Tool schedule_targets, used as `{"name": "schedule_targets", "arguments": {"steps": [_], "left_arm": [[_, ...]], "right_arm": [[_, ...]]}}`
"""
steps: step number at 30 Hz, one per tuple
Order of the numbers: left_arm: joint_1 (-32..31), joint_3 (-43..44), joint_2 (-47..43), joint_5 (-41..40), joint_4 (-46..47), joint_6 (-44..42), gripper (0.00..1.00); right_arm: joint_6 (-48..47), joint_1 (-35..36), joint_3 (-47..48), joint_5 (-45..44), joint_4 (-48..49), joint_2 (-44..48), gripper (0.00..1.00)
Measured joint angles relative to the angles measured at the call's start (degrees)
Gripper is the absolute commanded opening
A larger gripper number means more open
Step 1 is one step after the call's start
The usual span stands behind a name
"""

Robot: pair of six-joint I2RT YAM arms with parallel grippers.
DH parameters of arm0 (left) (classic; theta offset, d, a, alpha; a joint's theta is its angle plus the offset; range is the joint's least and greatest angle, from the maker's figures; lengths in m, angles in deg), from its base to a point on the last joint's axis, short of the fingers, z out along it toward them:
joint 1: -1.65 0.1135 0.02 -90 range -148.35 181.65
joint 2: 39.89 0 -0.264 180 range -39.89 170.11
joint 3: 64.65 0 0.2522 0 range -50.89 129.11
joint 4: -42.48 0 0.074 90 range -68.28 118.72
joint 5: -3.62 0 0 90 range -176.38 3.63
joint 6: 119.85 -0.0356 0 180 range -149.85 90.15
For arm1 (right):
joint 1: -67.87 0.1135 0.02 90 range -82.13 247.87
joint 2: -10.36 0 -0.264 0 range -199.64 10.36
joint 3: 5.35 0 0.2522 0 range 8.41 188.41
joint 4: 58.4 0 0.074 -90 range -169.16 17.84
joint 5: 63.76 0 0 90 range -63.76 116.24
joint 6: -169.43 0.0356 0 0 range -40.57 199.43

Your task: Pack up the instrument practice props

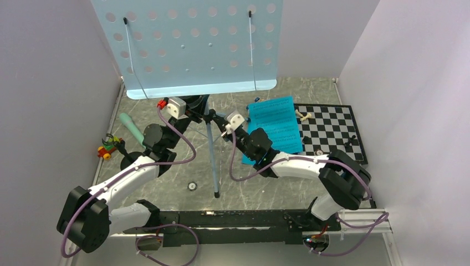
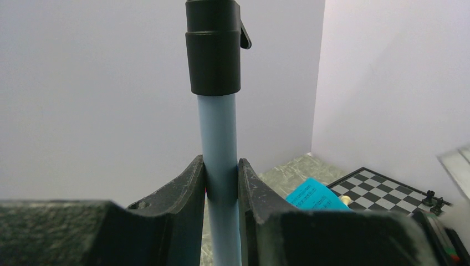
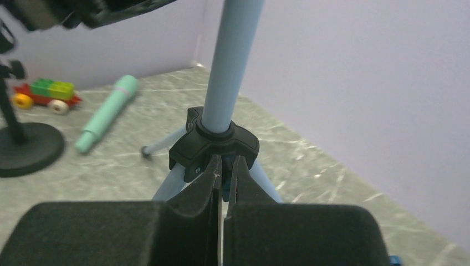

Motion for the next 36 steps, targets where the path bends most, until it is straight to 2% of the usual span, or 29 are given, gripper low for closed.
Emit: {"name": "schedule_targets", "arguments": {"steps": [6, 7, 9, 10, 12, 13, 18, 22, 30, 36], "left_arm": [[-0.4, 0.0, 0.1, 0.2, 0.2, 0.1, 0.00], [-0.4, 0.0, 0.2, 0.2, 0.2, 0.1, 0.00], [-0.4, 0.0, 0.3, 0.3, 0.4, 0.2, 0.00], [-0.4, 0.0, 0.4, 0.3, 0.6, 0.2, 0.00], [-0.3, 0.0, 0.5, 0.1, 0.7, 0.3, 0.00], [-0.3, 0.0, 0.5, 0.1, 0.7, 0.3, 0.00], [-0.4, 0.0, 0.5, 0.0, 0.6, 0.2, 0.00], [-0.4, -0.2, 1.2, -0.6, 1.4, 0.3, 0.00], [-0.4, -4.6, 3.4, -3.5, 11.2, 2.5, 0.00], [-0.3, -6.4, 3.8, -4.1, 15.3, 4.0, 0.00]], "right_arm": [[-16.6, 3.8, -1.7, -5.7, 5.7, -1.7, 0.00], [-18.7, 4.2, -1.7, -6.2, 5.8, -1.8, 0.12], [-20.7, 4.7, -1.4, -7.3, 5.1, -1.8, 0.44], [-20.9, 4.9, -0.9, -7.8, 3.7, -1.6, 0.55], [-19.5, 4.9, -0.1, -11.0, -2.5, 0.0, 0.71], [-18.0, 4.6, 0.0, -12.4, -6.1, 1.1, 0.75], [-7.2, 3.5, 0.0, -15.7, -22.1, 9.7, 0.80], [3.2, 3.5, -0.5, -14.9, -28.2, 18.6, 0.81], [18.2, 2.3, -5.7, -12.1, -32.4, 25.2, 0.80], [25.5, -4.0, -10.3, -5.5, -31.0, 25.8, 0.80]]}}
